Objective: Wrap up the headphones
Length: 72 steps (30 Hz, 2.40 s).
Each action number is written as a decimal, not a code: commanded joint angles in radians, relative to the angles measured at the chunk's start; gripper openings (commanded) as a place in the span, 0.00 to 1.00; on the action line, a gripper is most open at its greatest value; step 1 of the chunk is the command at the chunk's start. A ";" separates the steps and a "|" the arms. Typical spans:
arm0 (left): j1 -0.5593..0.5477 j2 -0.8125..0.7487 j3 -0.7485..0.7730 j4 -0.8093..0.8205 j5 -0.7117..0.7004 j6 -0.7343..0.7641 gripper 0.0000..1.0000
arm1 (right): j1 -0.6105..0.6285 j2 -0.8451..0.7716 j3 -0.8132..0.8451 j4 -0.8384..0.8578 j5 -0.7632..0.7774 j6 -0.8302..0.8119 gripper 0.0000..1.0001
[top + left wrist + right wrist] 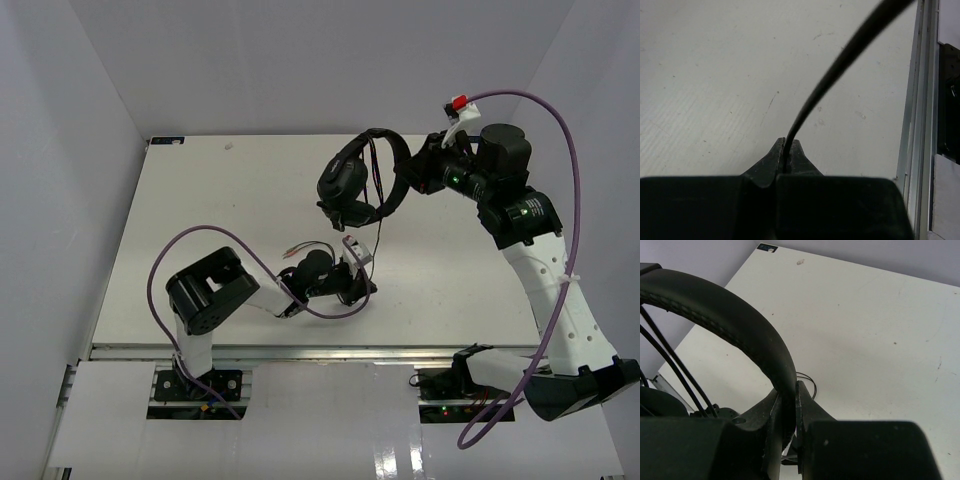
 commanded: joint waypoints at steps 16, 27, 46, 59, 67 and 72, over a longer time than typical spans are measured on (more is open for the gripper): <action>0.351 -0.394 -0.120 -0.388 0.130 0.067 0.00 | -0.015 -0.179 -0.079 -0.114 -0.522 -0.626 0.08; 0.494 -0.503 0.282 -0.983 0.367 0.113 0.00 | 0.038 -0.232 -0.327 -0.251 -0.172 -1.110 0.08; 0.445 -0.611 0.395 -0.901 0.666 -0.408 0.00 | 0.300 -0.102 -0.586 0.466 0.789 -0.822 0.08; 0.253 -0.546 0.346 -0.615 0.308 -0.739 0.12 | 0.328 0.133 -0.368 0.490 0.931 -0.445 0.08; 0.132 -0.494 0.354 -0.626 0.024 -0.594 0.38 | 0.319 0.165 -0.268 0.365 0.828 -0.317 0.08; -0.002 -0.454 0.362 -0.645 -0.154 -0.417 0.49 | 0.286 0.160 -0.196 0.283 0.752 -0.241 0.08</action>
